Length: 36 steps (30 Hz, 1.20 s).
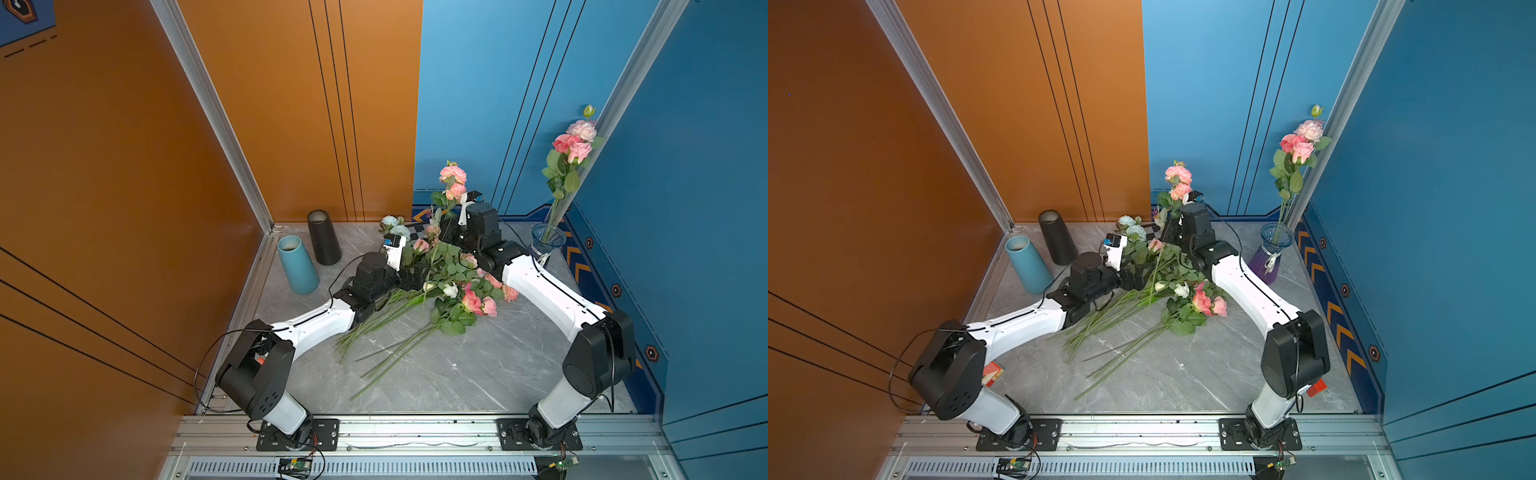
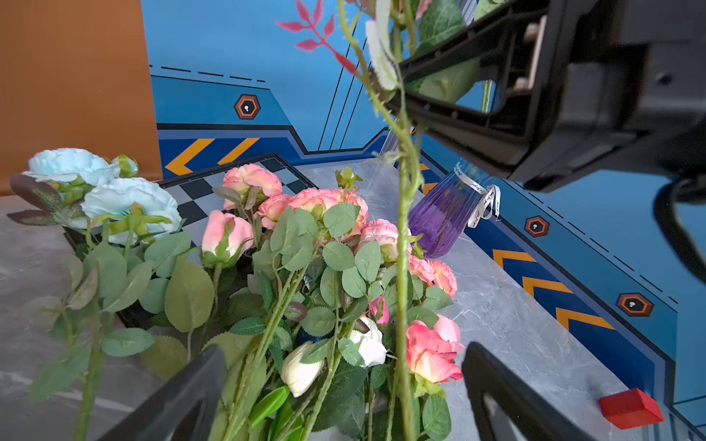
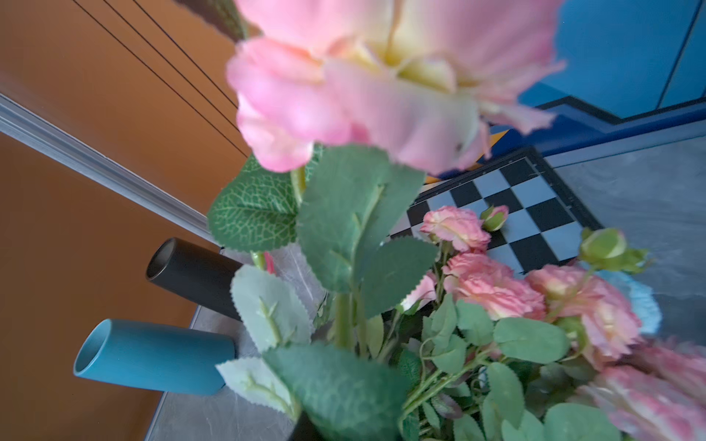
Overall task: Place the pink flowers into the vase
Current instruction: Place the flower in the vase.
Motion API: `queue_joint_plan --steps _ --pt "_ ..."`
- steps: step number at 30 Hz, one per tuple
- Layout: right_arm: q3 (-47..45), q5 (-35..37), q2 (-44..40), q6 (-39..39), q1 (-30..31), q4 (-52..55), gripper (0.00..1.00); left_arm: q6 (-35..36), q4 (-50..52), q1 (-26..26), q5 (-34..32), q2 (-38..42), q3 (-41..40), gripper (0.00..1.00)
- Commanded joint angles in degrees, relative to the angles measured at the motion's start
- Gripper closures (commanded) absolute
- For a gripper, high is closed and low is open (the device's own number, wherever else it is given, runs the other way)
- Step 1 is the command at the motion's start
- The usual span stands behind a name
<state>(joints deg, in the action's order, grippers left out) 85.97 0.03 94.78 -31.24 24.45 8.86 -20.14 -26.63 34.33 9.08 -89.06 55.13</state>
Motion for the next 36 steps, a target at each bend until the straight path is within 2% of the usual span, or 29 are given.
queue_joint_plan --steps 1,6,10,17,22,28,32,36 --pt "4.05 5.89 -6.02 11.19 -1.75 4.29 0.96 1.54 0.27 -0.32 2.86 1.78 0.69 0.01" --pt "5.29 12.28 -11.62 22.96 -4.36 4.58 0.99 6.37 4.80 1.81 3.73 1.35 6.44 0.01" --pt "6.56 13.61 -15.15 30.01 -8.36 3.98 0.99 10.67 8.77 4.14 4.22 0.17 11.14 0.01" --pt "5.27 12.60 -19.40 33.21 -17.79 -4.67 1.00 20.20 15.83 9.25 3.91 -3.85 20.25 0.01" --pt "4.99 15.57 -17.95 35.85 -21.23 -12.18 1.00 24.76 18.20 11.90 4.45 -8.16 26.43 0.02" --pt "5.36 19.28 -13.87 40.21 -22.85 -23.40 1.00 24.70 18.14 12.83 6.59 -12.47 31.78 0.01" --pt "6.65 20.13 -10.42 43.68 -23.92 -27.72 1.00 25.05 18.11 13.15 7.31 -14.41 33.53 0.01" --pt "8.36 19.05 -6.82 43.47 -25.95 -28.95 1.00 25.28 18.11 13.14 7.53 -16.13 34.51 0.01"
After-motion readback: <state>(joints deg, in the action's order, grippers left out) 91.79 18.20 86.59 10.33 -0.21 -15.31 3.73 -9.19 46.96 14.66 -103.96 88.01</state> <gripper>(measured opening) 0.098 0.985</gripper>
